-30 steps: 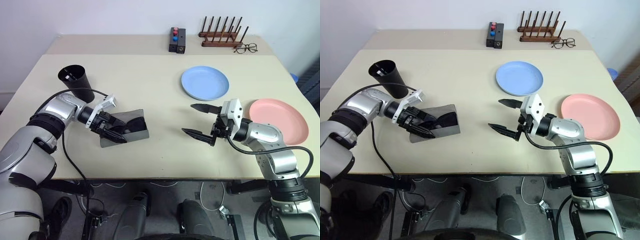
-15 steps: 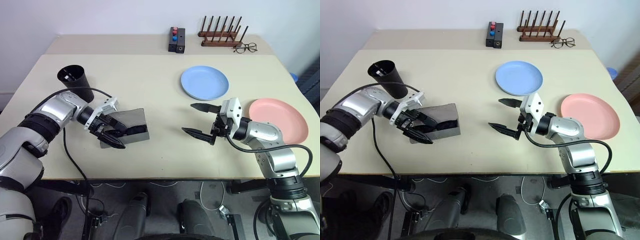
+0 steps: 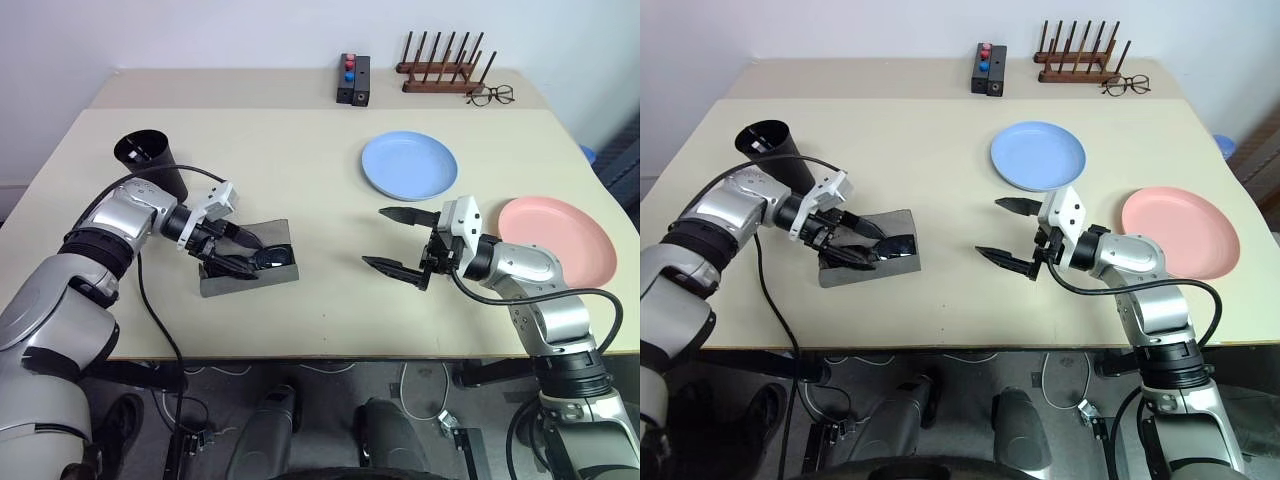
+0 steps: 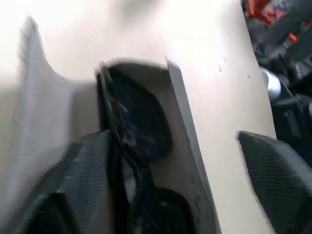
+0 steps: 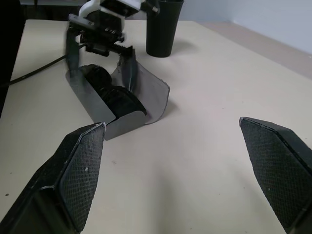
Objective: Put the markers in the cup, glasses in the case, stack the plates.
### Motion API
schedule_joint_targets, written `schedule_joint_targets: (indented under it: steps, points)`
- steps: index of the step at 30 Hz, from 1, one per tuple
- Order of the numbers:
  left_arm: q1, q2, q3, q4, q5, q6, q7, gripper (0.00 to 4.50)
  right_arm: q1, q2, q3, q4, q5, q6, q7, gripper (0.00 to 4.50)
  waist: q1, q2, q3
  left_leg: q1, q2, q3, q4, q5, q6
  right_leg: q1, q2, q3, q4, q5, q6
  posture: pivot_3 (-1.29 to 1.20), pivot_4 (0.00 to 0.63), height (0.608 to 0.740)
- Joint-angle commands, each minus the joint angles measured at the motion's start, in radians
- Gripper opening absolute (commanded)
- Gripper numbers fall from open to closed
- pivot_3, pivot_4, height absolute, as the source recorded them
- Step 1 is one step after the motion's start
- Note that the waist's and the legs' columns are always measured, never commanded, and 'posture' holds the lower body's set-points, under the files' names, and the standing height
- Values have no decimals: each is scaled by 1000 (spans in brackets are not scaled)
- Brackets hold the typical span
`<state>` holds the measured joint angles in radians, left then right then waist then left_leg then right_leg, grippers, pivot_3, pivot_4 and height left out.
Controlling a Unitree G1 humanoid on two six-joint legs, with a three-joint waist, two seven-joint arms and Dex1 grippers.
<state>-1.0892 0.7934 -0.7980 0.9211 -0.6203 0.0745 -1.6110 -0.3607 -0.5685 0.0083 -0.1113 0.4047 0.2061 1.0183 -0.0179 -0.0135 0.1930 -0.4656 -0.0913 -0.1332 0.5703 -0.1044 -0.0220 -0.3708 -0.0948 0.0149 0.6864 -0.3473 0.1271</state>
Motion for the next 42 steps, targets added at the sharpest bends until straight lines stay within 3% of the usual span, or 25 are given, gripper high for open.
schedule_joint_targets:
  steps: [1,3,11,15,20,27,42]
  points:
    - [-22,30,29,-42,-25,54,-3,2218,-19,2,-7,-12,6,-19,5,4500,0,0,0,0,0,0,0,0,0,0,0,0,0,0,0,0,150,740]
    - [-21,44,32,-66,-35,58,-3,1240,-17,0,-7,-14,10,-15,6,4500,-1,0,0,0,0,0,0,0,0,0,0,0,0,0,0,0,150,740]
    - [-46,50,60,-53,-25,68,-3,1240,-20,1,-6,-11,10,-15,7,4500,0,0,0,0,0,0,0,0,0,0,1,0,0,0,0,0,150,740]
    - [-67,36,107,-31,-49,123,-3,24,-26,3,-3,-4,3,-21,7,4500,-1,0,0,0,0,0,0,0,0,0,1,0,0,0,0,0,150,740]
    - [-94,31,211,-48,-85,207,-3,24,-27,3,-1,-3,2,-22,6,4500,0,0,0,0,0,0,0,0,0,0,2,0,0,0,0,0,150,740]
    - [-173,-78,384,197,190,27,122,24,-39,9,2,6,-1,-25,7,4500,-1,0,0,0,0,0,0,0,0,0,2,-1,0,0,1,0,150,740]
    - [-53,-103,506,197,461,-5,70,24,-40,8,4,6,-1,-27,8,4500,-3,0,0,-2,0,1,1,0,0,1,4,0,2,0,1,0,150,740]
